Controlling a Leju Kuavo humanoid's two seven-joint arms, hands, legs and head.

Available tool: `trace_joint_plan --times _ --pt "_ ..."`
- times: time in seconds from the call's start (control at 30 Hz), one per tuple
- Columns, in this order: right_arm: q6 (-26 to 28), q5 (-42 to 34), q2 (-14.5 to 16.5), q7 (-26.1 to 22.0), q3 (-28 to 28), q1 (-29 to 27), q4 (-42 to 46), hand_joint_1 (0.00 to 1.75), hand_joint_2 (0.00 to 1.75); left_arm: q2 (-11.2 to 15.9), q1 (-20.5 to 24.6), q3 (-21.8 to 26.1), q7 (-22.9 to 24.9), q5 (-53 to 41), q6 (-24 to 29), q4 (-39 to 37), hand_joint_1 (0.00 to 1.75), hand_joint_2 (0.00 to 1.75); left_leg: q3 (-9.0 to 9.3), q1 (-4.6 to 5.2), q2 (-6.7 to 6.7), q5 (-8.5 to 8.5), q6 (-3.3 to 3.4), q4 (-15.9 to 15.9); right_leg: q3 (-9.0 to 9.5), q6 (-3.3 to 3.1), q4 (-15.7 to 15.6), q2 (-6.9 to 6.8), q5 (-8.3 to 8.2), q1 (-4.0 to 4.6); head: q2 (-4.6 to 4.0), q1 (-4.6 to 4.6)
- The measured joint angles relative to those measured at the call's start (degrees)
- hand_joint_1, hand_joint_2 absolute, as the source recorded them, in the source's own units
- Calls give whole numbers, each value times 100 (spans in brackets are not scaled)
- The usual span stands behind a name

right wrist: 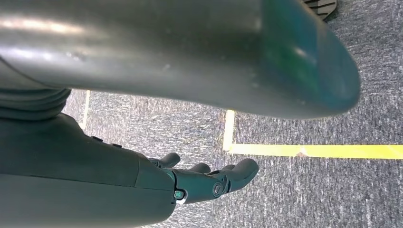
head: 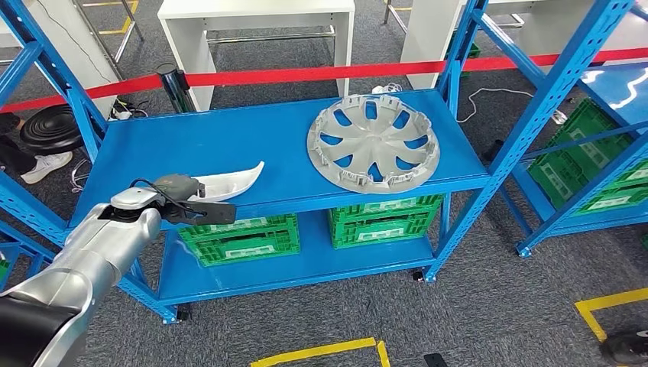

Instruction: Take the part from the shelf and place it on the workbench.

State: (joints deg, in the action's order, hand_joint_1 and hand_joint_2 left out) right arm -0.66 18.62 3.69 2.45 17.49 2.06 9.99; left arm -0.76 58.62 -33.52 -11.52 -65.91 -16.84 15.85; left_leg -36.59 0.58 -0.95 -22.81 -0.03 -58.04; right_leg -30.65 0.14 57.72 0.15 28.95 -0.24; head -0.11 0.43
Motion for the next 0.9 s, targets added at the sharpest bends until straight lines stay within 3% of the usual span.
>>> trace_joint_plan --times 0.9 --pt "0 -7 0 0 5 -1 0 0 0 -48 -28 -82 -21 17 167 31 175 175 5 0 0 0 0 0 7 0 0 0 0 0 0 -1"
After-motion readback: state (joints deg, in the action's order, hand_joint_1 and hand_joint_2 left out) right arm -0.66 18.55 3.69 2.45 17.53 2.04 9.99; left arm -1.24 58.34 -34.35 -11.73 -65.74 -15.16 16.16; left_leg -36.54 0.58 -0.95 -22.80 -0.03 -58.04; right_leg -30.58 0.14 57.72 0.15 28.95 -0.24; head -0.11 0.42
